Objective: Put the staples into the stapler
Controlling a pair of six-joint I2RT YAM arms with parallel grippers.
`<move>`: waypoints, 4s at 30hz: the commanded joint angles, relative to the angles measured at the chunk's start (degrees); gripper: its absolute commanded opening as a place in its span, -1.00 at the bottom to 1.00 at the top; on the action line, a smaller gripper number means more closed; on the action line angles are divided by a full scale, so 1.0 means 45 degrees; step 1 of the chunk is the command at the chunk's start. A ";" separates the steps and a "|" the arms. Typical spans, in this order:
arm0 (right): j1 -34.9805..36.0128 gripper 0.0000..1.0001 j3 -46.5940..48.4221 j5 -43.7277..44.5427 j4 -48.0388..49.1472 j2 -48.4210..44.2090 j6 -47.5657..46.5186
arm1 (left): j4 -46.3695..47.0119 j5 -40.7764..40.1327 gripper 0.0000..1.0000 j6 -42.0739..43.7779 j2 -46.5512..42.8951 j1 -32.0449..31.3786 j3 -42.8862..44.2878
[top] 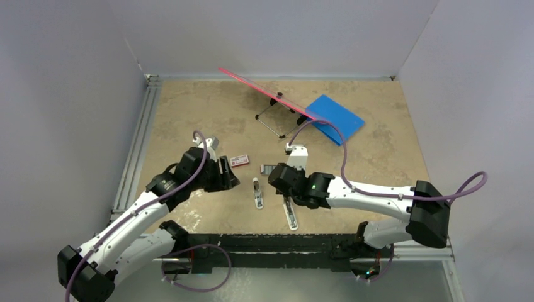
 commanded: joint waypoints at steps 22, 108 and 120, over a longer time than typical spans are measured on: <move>-0.1138 -0.51 0.1048 0.1988 -0.0356 0.0211 0.0119 | 0.5289 0.3554 0.05 -0.2192 0.1014 -0.2008 -0.1913; -0.0747 -0.97 -0.2446 -0.2822 -0.1687 -0.2567 0.2160 | 1.0268 0.0886 -0.90 -0.6667 1.2275 -0.5713 -0.0456; 0.0787 -0.95 -0.2805 -0.2976 -0.2249 -0.2585 0.3647 | 1.0089 0.0807 -0.88 -0.6252 1.2190 -0.5712 -0.0314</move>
